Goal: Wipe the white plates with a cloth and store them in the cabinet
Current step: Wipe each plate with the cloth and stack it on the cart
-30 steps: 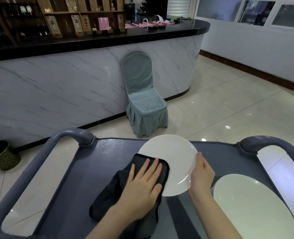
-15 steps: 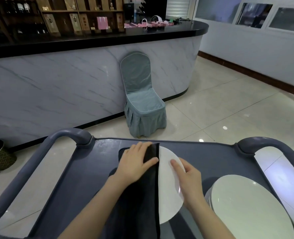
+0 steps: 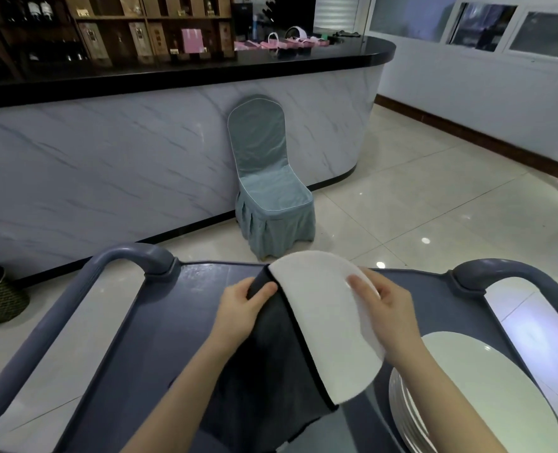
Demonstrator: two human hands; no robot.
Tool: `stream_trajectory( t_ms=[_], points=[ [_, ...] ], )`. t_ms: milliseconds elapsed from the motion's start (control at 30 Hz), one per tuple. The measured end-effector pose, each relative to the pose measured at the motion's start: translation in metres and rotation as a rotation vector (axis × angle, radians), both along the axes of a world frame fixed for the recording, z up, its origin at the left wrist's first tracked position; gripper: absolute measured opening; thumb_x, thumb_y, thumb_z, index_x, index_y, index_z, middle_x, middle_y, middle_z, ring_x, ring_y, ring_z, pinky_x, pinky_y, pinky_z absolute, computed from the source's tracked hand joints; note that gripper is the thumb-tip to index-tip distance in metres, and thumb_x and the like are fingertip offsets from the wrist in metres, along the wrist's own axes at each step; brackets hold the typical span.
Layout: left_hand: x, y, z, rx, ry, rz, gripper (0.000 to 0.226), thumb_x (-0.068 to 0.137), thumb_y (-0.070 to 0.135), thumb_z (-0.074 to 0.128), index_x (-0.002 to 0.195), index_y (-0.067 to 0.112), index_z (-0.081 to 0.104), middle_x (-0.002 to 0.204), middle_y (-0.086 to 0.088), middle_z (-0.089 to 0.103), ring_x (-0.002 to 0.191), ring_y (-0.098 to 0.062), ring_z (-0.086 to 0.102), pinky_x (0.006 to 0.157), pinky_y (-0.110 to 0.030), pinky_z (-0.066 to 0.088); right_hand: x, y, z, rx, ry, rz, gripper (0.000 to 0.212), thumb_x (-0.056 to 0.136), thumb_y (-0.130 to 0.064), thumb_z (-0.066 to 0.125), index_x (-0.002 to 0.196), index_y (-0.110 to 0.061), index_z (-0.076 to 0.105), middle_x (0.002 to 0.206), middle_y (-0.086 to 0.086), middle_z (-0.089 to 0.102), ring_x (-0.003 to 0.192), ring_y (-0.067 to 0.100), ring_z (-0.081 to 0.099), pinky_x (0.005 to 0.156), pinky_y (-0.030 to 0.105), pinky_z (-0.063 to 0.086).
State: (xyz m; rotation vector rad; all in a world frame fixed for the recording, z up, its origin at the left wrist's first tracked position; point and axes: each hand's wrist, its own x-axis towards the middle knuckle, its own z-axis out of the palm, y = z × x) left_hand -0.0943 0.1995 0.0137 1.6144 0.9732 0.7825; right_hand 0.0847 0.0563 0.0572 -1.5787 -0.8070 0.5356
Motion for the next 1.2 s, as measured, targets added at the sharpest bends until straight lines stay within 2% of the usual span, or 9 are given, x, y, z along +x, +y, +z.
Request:
stream_trajectory(
  t_ms=[167, 300, 433, 600, 700, 800, 933, 1033, 1200],
  points=[
    [-0.005, -0.004, -0.016, -0.064, 0.007, 0.088, 0.031, 0.089, 0.027, 0.069, 0.066, 0.008, 0.061, 0.059, 0.005, 0.064, 0.056, -0.005, 0.054, 0.052, -0.022, 0.045, -0.011, -0.004, -0.018, -0.011, 0.054, -0.059, 0.028, 0.097, -0.024, 0.060, 0.095, -0.047, 0.073, 0.100, -0.021, 0.074, 0.092, -0.003, 0.067, 0.080, 0.025, 0.050],
    [0.000, 0.016, 0.003, 0.152, 0.153, -0.188, 0.026, 0.084, 0.029, 0.075, 0.066, 0.015, 0.063, 0.060, 0.008, 0.061, 0.056, -0.002, 0.050, 0.056, -0.024, 0.043, -0.007, 0.002, -0.008, -0.072, -0.145, 0.208, 0.024, 0.097, -0.023, 0.062, 0.101, -0.044, 0.072, 0.102, -0.026, 0.073, 0.097, -0.006, 0.066, 0.078, 0.007, 0.045],
    [0.008, 0.015, 0.010, 0.227, 0.242, -0.358, 0.032, 0.081, 0.033, 0.077, 0.060, 0.020, 0.056, 0.054, 0.016, 0.051, 0.053, 0.002, 0.043, 0.051, -0.017, 0.034, -0.009, 0.010, -0.005, -0.139, -0.265, 0.338, 0.020, 0.096, -0.024, 0.063, 0.099, -0.041, 0.072, 0.100, -0.029, 0.072, 0.096, -0.008, 0.065, 0.079, 0.007, 0.043],
    [-0.002, -0.002, -0.012, -0.035, -0.046, 0.107, 0.032, 0.087, 0.029, 0.071, 0.072, 0.002, 0.064, 0.064, -0.006, 0.065, 0.061, -0.010, 0.054, 0.059, -0.031, 0.046, -0.006, 0.003, -0.010, 0.003, 0.003, 0.056, 0.021, 0.096, -0.022, 0.062, 0.101, -0.036, 0.077, 0.102, -0.019, 0.075, 0.096, -0.001, 0.068, 0.081, 0.019, 0.050],
    [-0.004, -0.011, -0.020, -0.151, -0.017, 0.202, 0.038, 0.089, 0.034, 0.068, 0.071, 0.001, 0.064, 0.066, -0.012, 0.068, 0.062, -0.013, 0.057, 0.057, -0.033, 0.048, -0.016, 0.000, -0.019, 0.000, 0.124, -0.093, 0.022, 0.096, -0.021, 0.061, 0.098, -0.036, 0.076, 0.101, -0.019, 0.075, 0.095, 0.000, 0.068, 0.087, 0.031, 0.052],
    [-0.010, 0.004, -0.011, -0.076, 0.117, 0.080, 0.038, 0.088, 0.034, 0.069, 0.062, 0.009, 0.059, 0.056, 0.006, 0.060, 0.054, -0.007, 0.052, 0.052, -0.024, 0.042, -0.019, -0.002, -0.022, -0.046, 0.057, -0.042, 0.020, 0.098, -0.021, 0.059, 0.105, -0.035, 0.073, 0.103, -0.022, 0.073, 0.097, -0.003, 0.066, 0.088, 0.027, 0.051],
    [-0.008, 0.021, 0.009, 0.082, 0.243, -0.254, 0.032, 0.084, 0.032, 0.074, 0.072, 0.004, 0.064, 0.064, 0.001, 0.062, 0.059, -0.007, 0.053, 0.057, -0.028, 0.043, -0.013, 0.007, -0.007, -0.123, -0.147, 0.261, 0.020, 0.097, -0.022, 0.061, 0.104, -0.036, 0.073, 0.101, -0.025, 0.073, 0.097, -0.005, 0.066, 0.078, 0.007, 0.046],
    [0.003, 0.013, 0.018, 0.158, 0.282, -0.422, 0.031, 0.081, 0.031, 0.077, 0.068, 0.007, 0.063, 0.062, 0.007, 0.054, 0.058, -0.004, 0.046, 0.055, -0.025, 0.036, -0.018, 0.014, -0.005, -0.180, -0.310, 0.382, 0.017, 0.096, -0.022, 0.064, 0.106, -0.028, 0.076, 0.098, -0.023, 0.074, 0.095, -0.007, 0.065, 0.080, 0.009, 0.046],
    [-0.005, 0.004, 0.011, -0.022, 0.082, -0.020, 0.032, 0.088, 0.028, 0.070, 0.075, -0.001, 0.065, 0.067, -0.008, 0.067, 0.060, -0.010, 0.055, 0.058, -0.030, 0.045, -0.009, 0.007, -0.001, -0.031, -0.068, 0.173, 0.018, 0.096, -0.021, 0.062, 0.101, -0.031, 0.077, 0.099, -0.018, 0.075, 0.093, -0.002, 0.068, 0.077, 0.011, 0.047]
  ],
)
